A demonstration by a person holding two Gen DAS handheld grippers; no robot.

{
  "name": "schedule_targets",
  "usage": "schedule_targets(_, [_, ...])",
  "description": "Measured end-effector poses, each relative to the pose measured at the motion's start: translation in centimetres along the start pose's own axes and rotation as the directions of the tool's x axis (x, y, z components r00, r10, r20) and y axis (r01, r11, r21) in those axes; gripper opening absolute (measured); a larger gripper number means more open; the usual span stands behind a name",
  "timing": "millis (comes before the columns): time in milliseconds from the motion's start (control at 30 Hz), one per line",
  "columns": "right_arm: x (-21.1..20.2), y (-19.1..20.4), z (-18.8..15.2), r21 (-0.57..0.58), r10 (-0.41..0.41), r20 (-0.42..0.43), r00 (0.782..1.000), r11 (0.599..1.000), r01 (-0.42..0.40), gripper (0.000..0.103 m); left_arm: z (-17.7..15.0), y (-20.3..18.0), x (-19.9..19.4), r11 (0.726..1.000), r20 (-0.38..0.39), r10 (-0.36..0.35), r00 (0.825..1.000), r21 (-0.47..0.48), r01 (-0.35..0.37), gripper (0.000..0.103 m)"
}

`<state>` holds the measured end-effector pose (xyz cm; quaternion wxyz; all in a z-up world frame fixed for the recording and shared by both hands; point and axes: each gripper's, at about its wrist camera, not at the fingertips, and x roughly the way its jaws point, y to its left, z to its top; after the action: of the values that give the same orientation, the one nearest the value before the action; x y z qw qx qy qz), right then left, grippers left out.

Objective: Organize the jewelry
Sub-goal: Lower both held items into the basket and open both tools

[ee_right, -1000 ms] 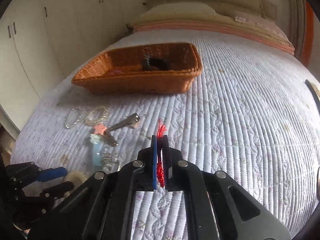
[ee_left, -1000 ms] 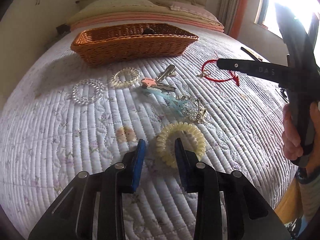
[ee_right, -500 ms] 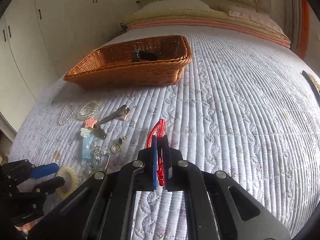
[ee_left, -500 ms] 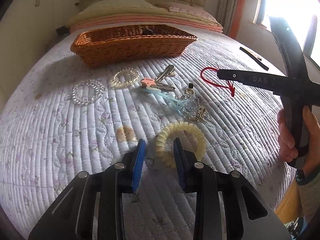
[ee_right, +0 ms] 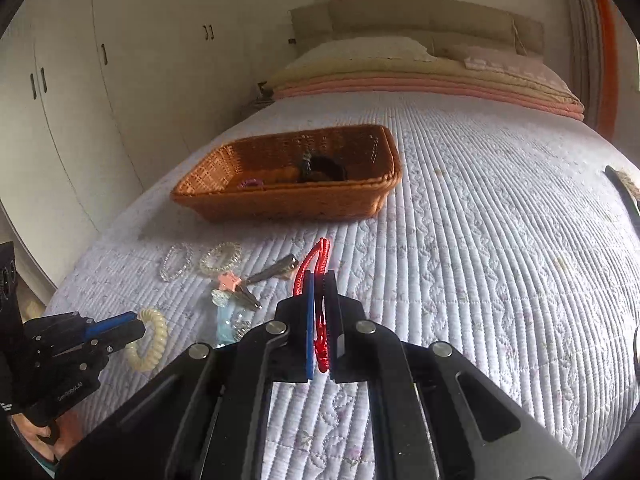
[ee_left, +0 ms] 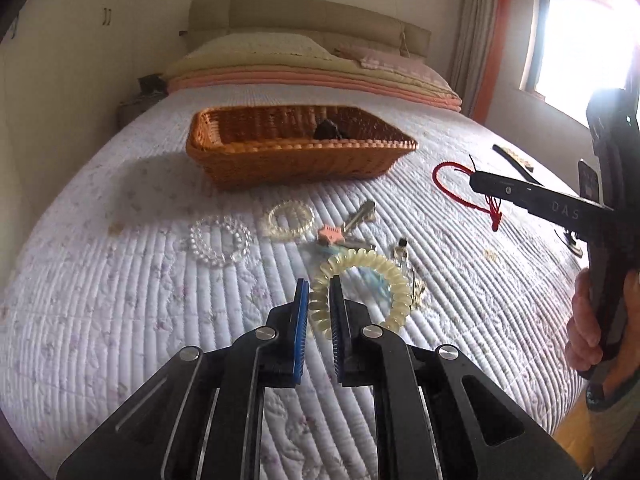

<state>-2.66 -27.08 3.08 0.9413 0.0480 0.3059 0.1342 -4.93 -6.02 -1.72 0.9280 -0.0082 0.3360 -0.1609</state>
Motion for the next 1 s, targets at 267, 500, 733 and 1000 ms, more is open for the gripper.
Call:
schedule_targets(267, [-1.6,2.7,7.1,-0.059,0.033,0.138,0.990,0.998,-0.025,0.004,9.3,1.4,-1.6,0.999,0.177,0.028,0.984,0.025,-0.033,0.009])
schedule_targets(500, [4.7,3.2,13.6,-0.034,0.065,0.106,0.992,0.997,-0.062,0.004,15.9,3.6,3.7,0.997,0.163,0.072,0.984,0.016,-0.076,0.009])
schedule_targets(733, [15.2,1.7,15.6,0.090,0.100,-0.098,0.990,0.992,-0.091,0.004,16.6,6.5,11.4,0.997,0.031,0.081,0.996,-0.009,-0.081,0.009])
schedule_targets(1000, [20.3,2.3,14.5,0.067,0.030,-0.205,0.978,0.998,-0.016,0.004,14.8,7.4,15.2,0.996,-0.062,0.085,0.994,-0.011,-0.086,0.009])
